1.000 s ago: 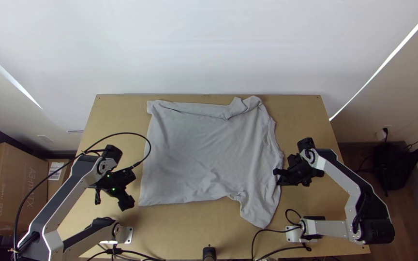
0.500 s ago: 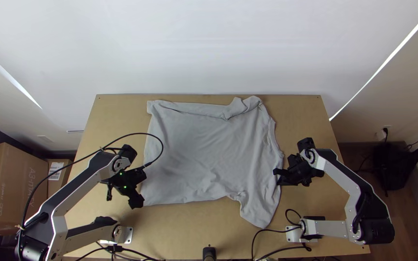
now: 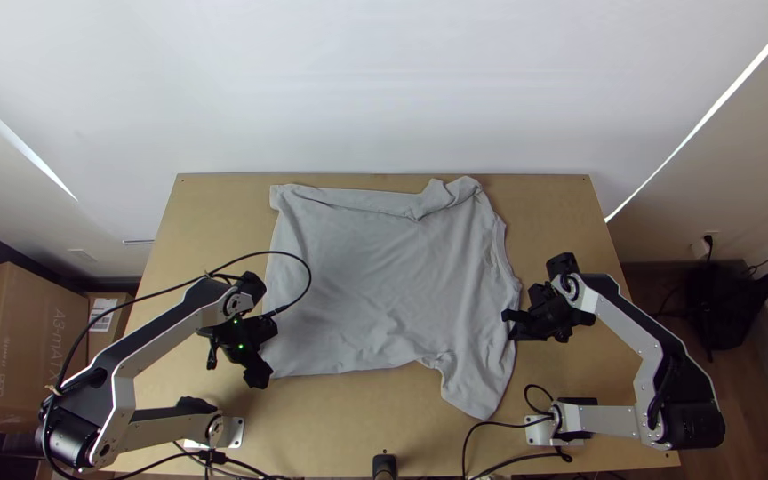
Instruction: Fold the t-shirt
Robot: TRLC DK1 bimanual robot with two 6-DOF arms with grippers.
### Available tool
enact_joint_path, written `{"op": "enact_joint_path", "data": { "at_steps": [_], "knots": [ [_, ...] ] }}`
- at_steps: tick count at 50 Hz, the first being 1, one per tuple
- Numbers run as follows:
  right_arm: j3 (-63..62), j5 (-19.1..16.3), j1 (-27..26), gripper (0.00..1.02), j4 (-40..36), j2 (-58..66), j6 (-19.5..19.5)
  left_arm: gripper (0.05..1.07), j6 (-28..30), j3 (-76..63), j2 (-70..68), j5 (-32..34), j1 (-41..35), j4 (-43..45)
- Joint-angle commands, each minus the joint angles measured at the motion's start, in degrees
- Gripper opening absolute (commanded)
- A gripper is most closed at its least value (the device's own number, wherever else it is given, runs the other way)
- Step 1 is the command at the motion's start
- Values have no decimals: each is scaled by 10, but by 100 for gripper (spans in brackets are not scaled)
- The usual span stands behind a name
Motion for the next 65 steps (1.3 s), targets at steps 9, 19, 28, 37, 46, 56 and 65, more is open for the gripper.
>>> {"op": "enact_joint_path", "data": {
  "at_steps": [9,19,28,37,46,56,65],
  "knots": [
    [-8,6,-4,2,17,-11,6,78,-16,-22,15,25,-9,21],
    [-9,7,-4,2,22,-18,5,53,-30,-39,25,40,-15,57],
    [-9,7,-12,2,28,-33,5,16,-50,-46,15,56,-18,96],
    [-6,7,-36,2,32,-39,-1,8,-52,-27,-7,76,22,116],
    [-14,4,-58,2,36,-75,-43,8,-74,7,-33,83,88,148],
    [3,-21,-76,2,46,-107,-45,8,-147,29,-62,83,132,240],
    [74,-30,-66,2,64,-115,-36,8,-247,77,-65,74,139,300]
  ]
}}
